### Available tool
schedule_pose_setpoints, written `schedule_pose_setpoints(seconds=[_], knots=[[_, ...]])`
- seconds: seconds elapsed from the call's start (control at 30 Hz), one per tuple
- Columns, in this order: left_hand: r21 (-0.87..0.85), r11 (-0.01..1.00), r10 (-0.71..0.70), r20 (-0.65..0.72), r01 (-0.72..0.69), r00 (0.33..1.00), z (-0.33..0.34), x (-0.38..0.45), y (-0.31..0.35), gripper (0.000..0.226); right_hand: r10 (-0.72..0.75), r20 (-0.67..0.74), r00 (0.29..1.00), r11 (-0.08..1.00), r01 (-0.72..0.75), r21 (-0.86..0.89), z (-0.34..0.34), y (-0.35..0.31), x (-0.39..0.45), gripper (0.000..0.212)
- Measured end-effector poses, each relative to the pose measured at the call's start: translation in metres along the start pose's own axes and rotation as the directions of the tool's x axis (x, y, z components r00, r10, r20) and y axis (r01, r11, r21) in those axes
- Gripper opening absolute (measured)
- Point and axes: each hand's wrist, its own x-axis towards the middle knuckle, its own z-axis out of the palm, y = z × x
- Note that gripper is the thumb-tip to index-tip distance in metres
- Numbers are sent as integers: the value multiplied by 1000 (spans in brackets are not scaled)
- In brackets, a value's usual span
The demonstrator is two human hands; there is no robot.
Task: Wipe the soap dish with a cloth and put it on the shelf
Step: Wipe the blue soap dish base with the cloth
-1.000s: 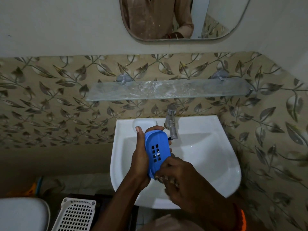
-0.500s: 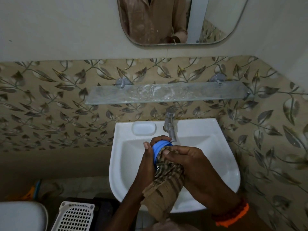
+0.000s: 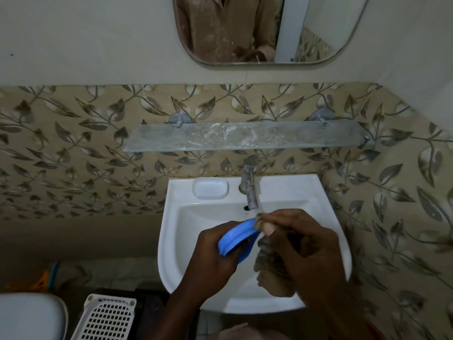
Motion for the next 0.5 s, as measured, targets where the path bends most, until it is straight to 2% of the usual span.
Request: schedule_pose_setpoints(seconds=[0.07,0.13,0.2,0.23,0.3,0.4,0.5], knots=[[-27,1000,9,10,-9,1000,2,1,3,21,-149,51,988,983,153,-98,13,2,-11,11],[-67,997,33,14,-32,999,0,0,3,19,-331,99,938,892,346,-291,25,1,-25,13],[-43,997,66,18,-65,998,-2,0,2,21,-435,141,889,793,453,-408,27,1,-29,15],[-23,997,78,24,-77,997,-3,0,1,20,-449,145,882,781,466,-416,24,4,-25,15],[-3,997,79,11,-79,997,-3,-1,2,20,-396,100,913,821,401,-407,16,11,-13,17],[-13,998,61,6,-61,998,-1,0,5,33,-317,36,948,883,309,-353,8,22,-3,21],[16,997,71,28,-72,997,-2,2,1,35,-350,54,935,878,348,-329,14,19,-13,17]])
